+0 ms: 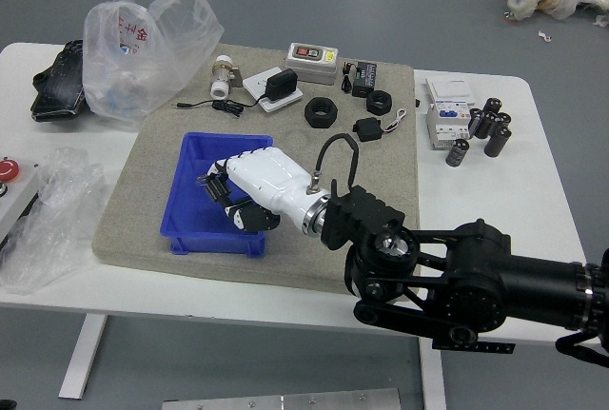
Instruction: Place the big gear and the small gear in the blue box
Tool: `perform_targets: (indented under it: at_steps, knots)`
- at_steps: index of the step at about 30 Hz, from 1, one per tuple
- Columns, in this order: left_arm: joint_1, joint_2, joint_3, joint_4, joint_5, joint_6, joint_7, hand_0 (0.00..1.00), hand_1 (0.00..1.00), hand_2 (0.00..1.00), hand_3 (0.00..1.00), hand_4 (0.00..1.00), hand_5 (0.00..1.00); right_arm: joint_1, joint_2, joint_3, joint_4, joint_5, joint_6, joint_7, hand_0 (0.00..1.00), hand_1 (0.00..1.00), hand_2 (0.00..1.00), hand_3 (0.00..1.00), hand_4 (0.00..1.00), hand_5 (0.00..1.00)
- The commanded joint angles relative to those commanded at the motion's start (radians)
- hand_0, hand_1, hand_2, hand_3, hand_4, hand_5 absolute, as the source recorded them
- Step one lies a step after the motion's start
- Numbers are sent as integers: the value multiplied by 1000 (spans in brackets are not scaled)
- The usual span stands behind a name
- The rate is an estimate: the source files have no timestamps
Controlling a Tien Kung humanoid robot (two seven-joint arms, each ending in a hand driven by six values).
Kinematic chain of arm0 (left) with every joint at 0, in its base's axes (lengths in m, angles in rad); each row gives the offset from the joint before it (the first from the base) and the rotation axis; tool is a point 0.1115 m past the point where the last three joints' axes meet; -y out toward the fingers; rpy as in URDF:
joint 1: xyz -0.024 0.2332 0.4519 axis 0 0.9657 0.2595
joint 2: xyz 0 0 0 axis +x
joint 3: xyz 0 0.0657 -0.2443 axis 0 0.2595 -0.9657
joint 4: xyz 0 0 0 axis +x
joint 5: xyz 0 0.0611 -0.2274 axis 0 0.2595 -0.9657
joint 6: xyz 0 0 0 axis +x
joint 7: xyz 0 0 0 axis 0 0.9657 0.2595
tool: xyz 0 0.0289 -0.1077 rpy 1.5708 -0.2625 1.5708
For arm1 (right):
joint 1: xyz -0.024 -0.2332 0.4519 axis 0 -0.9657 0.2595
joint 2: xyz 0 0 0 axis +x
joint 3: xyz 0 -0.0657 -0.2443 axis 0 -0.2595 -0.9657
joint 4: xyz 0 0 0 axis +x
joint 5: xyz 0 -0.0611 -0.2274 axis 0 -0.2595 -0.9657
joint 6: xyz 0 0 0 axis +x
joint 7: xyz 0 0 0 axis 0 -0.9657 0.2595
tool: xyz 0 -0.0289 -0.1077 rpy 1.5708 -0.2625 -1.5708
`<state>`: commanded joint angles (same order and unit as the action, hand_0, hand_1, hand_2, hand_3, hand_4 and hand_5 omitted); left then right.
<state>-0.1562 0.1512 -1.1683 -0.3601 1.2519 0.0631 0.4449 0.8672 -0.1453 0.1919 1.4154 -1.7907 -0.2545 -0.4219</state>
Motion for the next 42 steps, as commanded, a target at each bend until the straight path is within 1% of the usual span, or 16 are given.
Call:
perform_targets:
  at_steps: [4, 6, 9, 13, 14, 19, 20, 31, 32, 37, 38, 42]
  knots:
    - [-4, 0, 4, 1, -5, 1, -6, 633, 618, 569, 699, 713, 562, 1, 9, -6, -27, 9, -6, 10, 688, 734, 711, 574, 374, 2]
    - [-5, 0, 7, 2, -7, 1, -10, 633, 618, 569, 699, 713, 562, 1, 17, -14, -57, 19, -17, 21, 688, 734, 711, 574, 374, 2]
    - [-5, 0, 7, 2, -6, 0, -11, 632, 618, 569, 698, 712, 562, 1, 24, -24, -77, 22, -24, 26, 684, 732, 710, 572, 380, 2]
    - [-5, 1, 11, 2, -10, 0, -15, 632, 618, 569, 698, 712, 562, -7, 35, -40, -108, 11, -24, 28, 684, 732, 710, 572, 380, 2]
    - [-5, 1, 11, 2, -11, 1, -15, 632, 618, 569, 697, 713, 561, -8, 35, -41, -111, 5, -23, 26, 682, 734, 713, 567, 407, 2]
    - [-5, 1, 11, 2, -12, 1, -17, 632, 618, 569, 697, 713, 561, -6, 34, -37, -108, -17, -16, 21, 682, 734, 713, 567, 407, 2]
    - [-6, 1, 12, 2, -12, 1, -18, 632, 618, 568, 697, 713, 560, -5, 34, -35, -106, -20, -16, 20, 687, 735, 716, 568, 423, 9]
    - [-5, 0, 19, 4, -23, 3, -26, 632, 615, 568, 697, 712, 559, 6, 39, -46, -105, -35, -4, 15, 688, 736, 717, 576, 421, 9]
    - [-6, 0, 20, 4, -24, 5, -28, 631, 613, 572, 696, 714, 556, 7, 41, -44, -105, -40, -3, 14, 681, 739, 720, 583, 401, 18]
    - [-11, -2, 25, 6, -27, 14, -46, 631, 613, 572, 696, 714, 556, 9, 43, -30, -109, -61, 3, 12, 681, 739, 720, 583, 401, 18]
    - [-11, -2, 26, 6, -27, 15, -47, 627, 610, 573, 695, 715, 554, 9, 42, -29, -110, -62, 5, 12, 684, 742, 748, 595, 353, 37]
    - [-9, -2, 25, 6, -27, 15, -48, 627, 610, 573, 695, 715, 554, 10, 40, -29, -115, -65, 15, 11, 684, 742, 748, 595, 353, 37]
